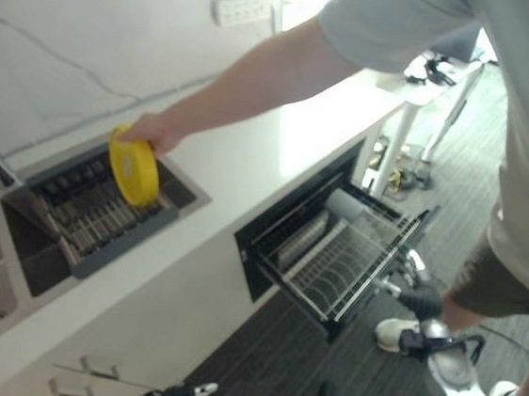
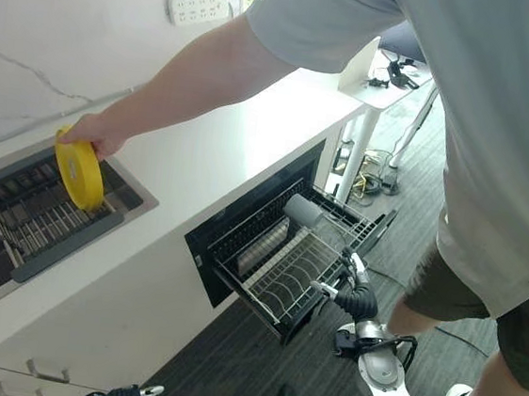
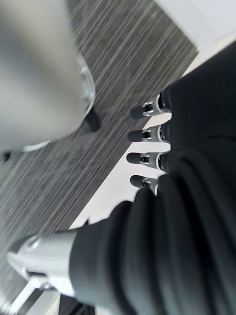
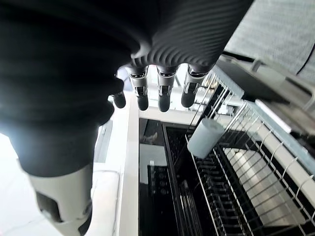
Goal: Place the dishes in the dishwasher.
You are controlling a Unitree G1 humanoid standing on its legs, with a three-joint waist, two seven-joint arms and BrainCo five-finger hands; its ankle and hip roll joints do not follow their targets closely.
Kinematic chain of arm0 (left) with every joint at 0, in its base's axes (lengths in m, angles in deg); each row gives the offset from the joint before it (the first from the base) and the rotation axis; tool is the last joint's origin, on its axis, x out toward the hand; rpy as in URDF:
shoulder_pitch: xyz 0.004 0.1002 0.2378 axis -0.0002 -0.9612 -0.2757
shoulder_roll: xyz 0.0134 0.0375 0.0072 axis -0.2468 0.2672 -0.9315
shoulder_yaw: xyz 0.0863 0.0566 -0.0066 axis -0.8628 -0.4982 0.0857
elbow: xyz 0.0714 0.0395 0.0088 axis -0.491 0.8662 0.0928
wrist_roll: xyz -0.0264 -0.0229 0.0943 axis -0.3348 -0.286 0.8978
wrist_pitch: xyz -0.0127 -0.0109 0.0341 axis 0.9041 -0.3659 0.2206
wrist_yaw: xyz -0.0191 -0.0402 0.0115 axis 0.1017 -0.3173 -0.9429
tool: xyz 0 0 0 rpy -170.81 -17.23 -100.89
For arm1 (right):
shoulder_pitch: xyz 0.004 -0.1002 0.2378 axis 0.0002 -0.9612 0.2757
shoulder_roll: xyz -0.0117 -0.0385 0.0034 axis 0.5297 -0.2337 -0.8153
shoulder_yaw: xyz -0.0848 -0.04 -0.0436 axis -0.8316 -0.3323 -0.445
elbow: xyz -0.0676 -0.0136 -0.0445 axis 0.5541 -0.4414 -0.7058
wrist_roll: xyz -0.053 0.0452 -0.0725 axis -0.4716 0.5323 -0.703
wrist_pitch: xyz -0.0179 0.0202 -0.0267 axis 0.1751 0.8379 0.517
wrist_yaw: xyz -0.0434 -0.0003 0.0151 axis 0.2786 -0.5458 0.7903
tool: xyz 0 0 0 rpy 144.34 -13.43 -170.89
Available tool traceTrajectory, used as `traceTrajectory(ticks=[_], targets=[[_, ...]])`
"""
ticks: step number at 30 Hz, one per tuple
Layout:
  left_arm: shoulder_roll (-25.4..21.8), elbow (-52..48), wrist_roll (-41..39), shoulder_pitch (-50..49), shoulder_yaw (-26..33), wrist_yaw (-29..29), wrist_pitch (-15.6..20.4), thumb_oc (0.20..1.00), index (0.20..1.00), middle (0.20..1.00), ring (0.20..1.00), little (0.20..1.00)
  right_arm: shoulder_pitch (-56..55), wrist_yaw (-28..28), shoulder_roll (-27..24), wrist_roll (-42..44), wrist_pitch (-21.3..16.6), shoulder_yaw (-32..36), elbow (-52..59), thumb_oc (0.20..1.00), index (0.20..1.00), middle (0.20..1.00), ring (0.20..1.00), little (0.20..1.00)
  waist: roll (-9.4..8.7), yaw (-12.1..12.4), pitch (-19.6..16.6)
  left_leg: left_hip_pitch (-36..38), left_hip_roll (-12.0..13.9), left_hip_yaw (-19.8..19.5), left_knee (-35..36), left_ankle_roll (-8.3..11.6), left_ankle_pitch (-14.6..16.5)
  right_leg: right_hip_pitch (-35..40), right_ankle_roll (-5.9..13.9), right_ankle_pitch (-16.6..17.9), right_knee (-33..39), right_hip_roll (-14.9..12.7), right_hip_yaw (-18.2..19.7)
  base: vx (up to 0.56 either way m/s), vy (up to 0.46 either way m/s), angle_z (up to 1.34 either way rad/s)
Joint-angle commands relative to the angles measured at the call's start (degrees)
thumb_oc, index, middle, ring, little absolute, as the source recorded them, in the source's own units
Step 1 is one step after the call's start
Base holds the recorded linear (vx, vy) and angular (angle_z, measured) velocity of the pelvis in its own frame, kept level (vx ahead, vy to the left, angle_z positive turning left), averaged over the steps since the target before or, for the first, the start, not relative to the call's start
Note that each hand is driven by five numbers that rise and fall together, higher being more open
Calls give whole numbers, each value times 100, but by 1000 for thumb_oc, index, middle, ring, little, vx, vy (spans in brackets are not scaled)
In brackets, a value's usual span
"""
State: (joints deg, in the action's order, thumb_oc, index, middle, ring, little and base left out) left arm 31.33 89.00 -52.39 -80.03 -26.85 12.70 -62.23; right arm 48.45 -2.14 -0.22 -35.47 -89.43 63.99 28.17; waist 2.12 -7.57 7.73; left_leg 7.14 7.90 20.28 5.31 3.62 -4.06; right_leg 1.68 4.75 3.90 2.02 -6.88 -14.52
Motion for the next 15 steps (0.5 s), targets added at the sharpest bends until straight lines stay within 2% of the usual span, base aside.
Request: traceTrajectory(ticks=[1,3,5,13,15], targets=[[-42,237,-164,278,-109,-131,-10,1000,1000,1000,1000,1000,630,-338,-117,298,-394,-40,534,1000,1000,1000,1000,1000,-193,61,331,-27,-29,-443,-642,-136,873,317,258,-902,-682,-292,82,26,-24,5],[-30,189,-71,272,-147,-260,121,1000,1000,1000,1000,1000,671,-488,-139,342,-465,-130,615,1000,1000,1000,1000,1000,-177,130,333,-56,-45,-517,-682,-145,881,339,240,-921,-701,-302,5,8,-24,9],[-20,122,-56,266,-211,-315,98,1000,1000,1000,1000,1000,731,-557,-137,327,-455,-206,671,1000,1000,1000,1000,1000,-149,199,317,-65,-69,-572,-609,-134,841,359,242,-901,-651,-315,-97,-2,-18,12],[-73,164,-154,208,-152,-2,48,1000,1000,1000,1000,1000,875,-484,-146,410,-325,-453,797,1000,1000,1000,1000,1000,-103,485,179,-82,-97,-780,-323,-78,708,493,260,-907,-507,-349,-437,37,-35,31],[-51,225,-336,126,-56,81,64,1000,1000,1000,1000,1000,897,-703,-150,468,-318,-512,850,1000,1000,1000,1000,1000,-95,561,186,-62,-73,-818,-251,-46,659,546,257,-937,-507,-347,-514,52,-7,28]])
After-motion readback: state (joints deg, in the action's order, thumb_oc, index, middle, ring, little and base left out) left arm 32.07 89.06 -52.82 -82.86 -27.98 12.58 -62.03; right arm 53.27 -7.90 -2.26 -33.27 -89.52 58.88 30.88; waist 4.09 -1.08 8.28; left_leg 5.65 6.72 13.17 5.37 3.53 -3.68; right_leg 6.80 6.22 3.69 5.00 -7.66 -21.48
